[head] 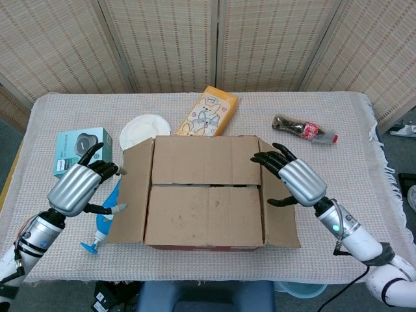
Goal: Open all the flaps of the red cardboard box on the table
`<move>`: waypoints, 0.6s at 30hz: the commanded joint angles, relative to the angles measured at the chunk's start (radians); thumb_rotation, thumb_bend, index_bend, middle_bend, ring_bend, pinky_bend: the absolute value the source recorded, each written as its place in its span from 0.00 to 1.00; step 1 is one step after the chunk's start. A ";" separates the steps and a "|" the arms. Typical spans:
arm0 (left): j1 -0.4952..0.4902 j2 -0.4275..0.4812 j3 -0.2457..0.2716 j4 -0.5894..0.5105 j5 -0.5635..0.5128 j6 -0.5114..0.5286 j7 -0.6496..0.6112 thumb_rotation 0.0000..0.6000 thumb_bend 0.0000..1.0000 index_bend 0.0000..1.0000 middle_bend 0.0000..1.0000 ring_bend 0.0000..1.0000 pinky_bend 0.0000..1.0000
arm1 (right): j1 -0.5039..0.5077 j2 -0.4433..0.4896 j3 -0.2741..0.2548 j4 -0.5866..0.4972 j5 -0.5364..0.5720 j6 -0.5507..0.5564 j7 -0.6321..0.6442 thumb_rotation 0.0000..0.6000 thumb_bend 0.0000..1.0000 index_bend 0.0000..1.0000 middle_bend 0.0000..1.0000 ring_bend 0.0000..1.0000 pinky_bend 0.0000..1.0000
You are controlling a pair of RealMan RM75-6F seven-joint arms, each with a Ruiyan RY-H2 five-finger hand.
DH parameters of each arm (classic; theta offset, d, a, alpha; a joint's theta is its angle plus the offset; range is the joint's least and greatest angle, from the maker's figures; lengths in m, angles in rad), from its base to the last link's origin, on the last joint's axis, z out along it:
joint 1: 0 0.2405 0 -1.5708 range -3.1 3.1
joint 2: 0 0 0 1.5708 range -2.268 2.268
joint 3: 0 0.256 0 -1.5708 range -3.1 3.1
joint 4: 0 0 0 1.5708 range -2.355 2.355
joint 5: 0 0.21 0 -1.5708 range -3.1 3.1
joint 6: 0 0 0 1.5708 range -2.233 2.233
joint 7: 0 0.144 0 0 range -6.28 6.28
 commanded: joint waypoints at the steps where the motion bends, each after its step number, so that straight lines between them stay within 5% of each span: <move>1: 0.008 -0.005 0.004 0.003 0.007 0.004 0.003 0.54 0.22 0.35 0.42 0.41 0.00 | 0.065 -0.084 0.040 0.029 0.075 -0.061 -0.087 1.00 0.09 0.12 0.15 0.15 0.00; 18: 0.031 0.000 0.005 -0.006 0.036 0.002 0.007 0.58 0.22 0.36 0.42 0.41 0.00 | 0.182 -0.300 0.063 0.200 0.159 -0.110 -0.224 1.00 0.09 0.11 0.15 0.14 0.00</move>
